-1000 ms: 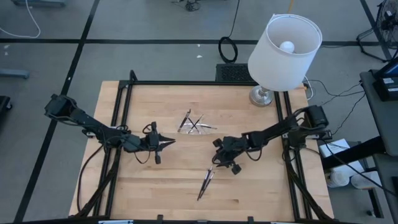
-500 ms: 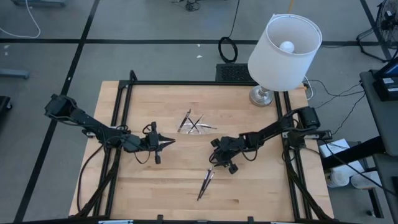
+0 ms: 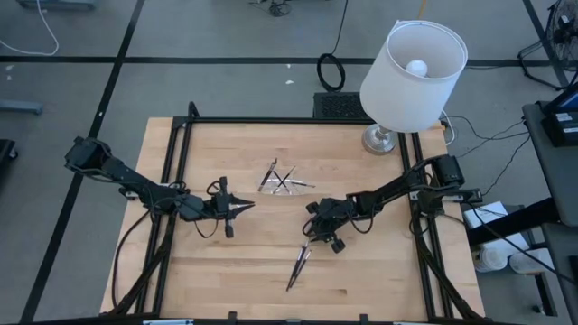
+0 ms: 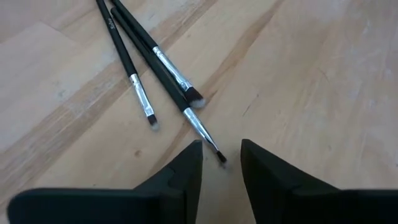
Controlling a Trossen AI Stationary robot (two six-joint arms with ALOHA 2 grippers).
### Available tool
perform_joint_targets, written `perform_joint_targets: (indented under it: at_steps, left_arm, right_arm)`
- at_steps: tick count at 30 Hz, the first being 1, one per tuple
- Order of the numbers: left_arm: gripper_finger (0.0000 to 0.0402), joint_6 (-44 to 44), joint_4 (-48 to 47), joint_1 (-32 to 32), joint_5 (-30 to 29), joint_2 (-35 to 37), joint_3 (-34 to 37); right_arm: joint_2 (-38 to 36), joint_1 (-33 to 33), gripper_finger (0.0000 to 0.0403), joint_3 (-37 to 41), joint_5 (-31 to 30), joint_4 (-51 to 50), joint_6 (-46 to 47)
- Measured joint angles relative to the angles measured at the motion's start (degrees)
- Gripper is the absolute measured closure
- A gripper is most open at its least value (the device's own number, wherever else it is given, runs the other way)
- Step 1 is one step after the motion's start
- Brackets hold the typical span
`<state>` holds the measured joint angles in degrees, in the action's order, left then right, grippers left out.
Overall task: Put items in baskets/containers
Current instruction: Put the black eyeshadow brush into the transparent organizer
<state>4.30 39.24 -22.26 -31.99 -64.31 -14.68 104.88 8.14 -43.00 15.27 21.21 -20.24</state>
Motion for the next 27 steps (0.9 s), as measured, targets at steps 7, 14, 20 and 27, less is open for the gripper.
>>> perform_joint_targets:
  at_steps: [7,14,20,27]
  left_arm:
    - [0.0366,0.3,0.0,0.0,0.0,0.0,0.0]
    - [0.0366,0.4,0.0,0.0,0.0,0.0,0.0]
    - [0.0366,0.3,0.0,0.0,0.0,0.0,0.0]
    - [0.0366,0.3,0.0,0.0,0.0,0.0,0.0]
  right_arm:
    - [0.0,0.0,0.032,0.0,0.0,-0.2,-0.1]
    - [0.1,0.0,0.0328,0.1,0.0,-0.4,-0.2]
    - [0.1,0.0,0.0349,0.1,0.2,-1.1,-0.4]
    - [0.1,0.1,0.0383,0.1,0.3,-1.6,-0.4]
